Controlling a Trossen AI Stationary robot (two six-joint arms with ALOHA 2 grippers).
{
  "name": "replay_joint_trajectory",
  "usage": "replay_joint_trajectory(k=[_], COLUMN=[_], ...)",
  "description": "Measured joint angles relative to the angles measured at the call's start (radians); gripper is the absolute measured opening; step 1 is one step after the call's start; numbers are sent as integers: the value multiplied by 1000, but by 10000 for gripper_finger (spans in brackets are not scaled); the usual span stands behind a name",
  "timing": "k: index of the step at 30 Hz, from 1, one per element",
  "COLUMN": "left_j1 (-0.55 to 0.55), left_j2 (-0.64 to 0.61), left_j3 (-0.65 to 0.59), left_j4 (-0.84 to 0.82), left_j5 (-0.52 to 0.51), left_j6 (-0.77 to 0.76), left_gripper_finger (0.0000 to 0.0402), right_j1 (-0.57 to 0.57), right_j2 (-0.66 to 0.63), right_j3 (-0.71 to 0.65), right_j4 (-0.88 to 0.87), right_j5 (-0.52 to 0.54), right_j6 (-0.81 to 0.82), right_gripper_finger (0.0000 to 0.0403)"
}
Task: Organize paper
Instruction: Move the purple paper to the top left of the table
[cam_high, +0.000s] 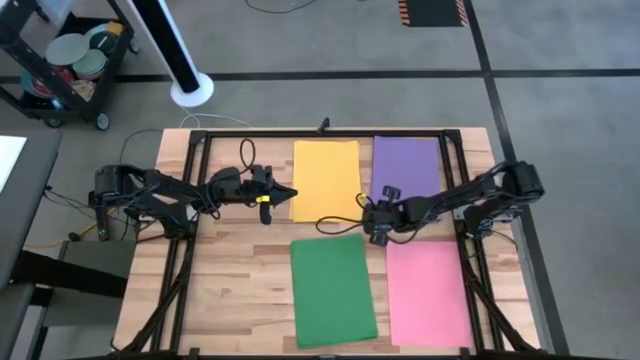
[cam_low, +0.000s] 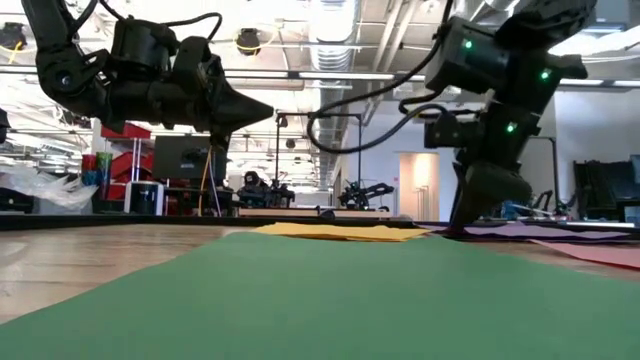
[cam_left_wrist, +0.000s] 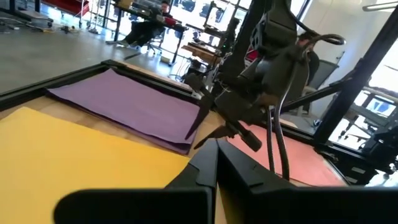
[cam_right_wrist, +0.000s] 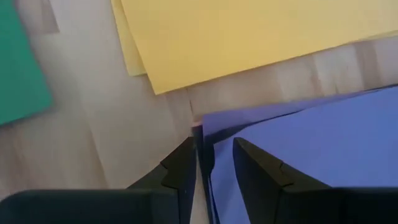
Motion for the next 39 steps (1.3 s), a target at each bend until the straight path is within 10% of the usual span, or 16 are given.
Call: replay_joint_trajectory(k=[12,24,39], left_j1=[0,0,-1], left_j2=[0,0,0], left_j3=[0,0,0], left_j4=[-44,-38,-73], left_j5=[1,37,36], left_j6=[0,-8,2], left_gripper_finger=[0,0,0], right_j1=[-84,-87,-42], right_j2=[-1,-143,28], right_j3=[0,74,73], right_j4=[-46,-83,-115], right_j5=[15,-64,-15], right_j6=[35,45,165], right_gripper_finger=[9,1,151])
